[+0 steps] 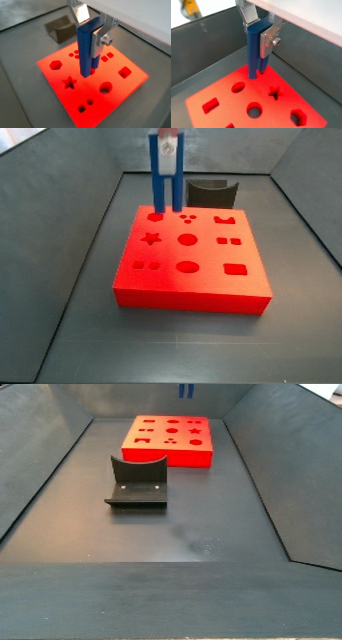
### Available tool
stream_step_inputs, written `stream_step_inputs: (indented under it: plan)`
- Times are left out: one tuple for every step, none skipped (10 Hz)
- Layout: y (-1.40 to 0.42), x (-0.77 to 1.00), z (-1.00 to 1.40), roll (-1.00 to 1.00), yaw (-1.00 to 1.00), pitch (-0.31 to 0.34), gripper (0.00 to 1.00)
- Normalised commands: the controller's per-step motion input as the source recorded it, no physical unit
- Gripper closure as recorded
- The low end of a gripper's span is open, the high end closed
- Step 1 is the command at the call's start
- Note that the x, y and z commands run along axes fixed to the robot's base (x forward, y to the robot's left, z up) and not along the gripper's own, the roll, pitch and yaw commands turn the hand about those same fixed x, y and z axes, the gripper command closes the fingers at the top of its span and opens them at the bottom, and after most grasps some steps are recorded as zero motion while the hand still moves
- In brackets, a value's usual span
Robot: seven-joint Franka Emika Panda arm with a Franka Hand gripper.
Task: Pick up the square-circle object. Move up. Move to above the board. Insert the square-circle object.
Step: Insert the square-circle object.
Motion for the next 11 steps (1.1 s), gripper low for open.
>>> stream_step_inputs:
  plan:
    - [-0.29, 0.0, -0.16, 0.0, -0.8, 0.126, 1.0]
    - [-0.37, -0.04, -0.12, 0.07, -0.67, 0.243, 1.0]
    - [-0.46, -0.09, -0.18, 0.1, -0.59, 0.236, 1.0]
    - [-0.48, -0.19, -0.35, 0.14, -0.5, 0.147, 1.0]
    - [-0.35, -0.25, -0.42, 0.21, -0.37, 0.064, 1.0]
    - [-0.09, -0.23, -0.42, 0.25, -0.17, 0.017, 1.0]
    - [0.0, -0.19, -0.31, 0.24, -0.08, 0.0, 1.0]
    - [0.07, -0.09, -0.24, 0.2, -0.03, 0.0, 1.0]
    - [0.05, -0.07, -0.2, 0.18, 0.0, -0.013, 1.0]
    - [0.0, 0.0, -0.26, 0.21, 0.15, 0.0, 1.0]
    - [0.01, 0.08, -0.23, 0.17, 0.32, -0.056, 1.0]
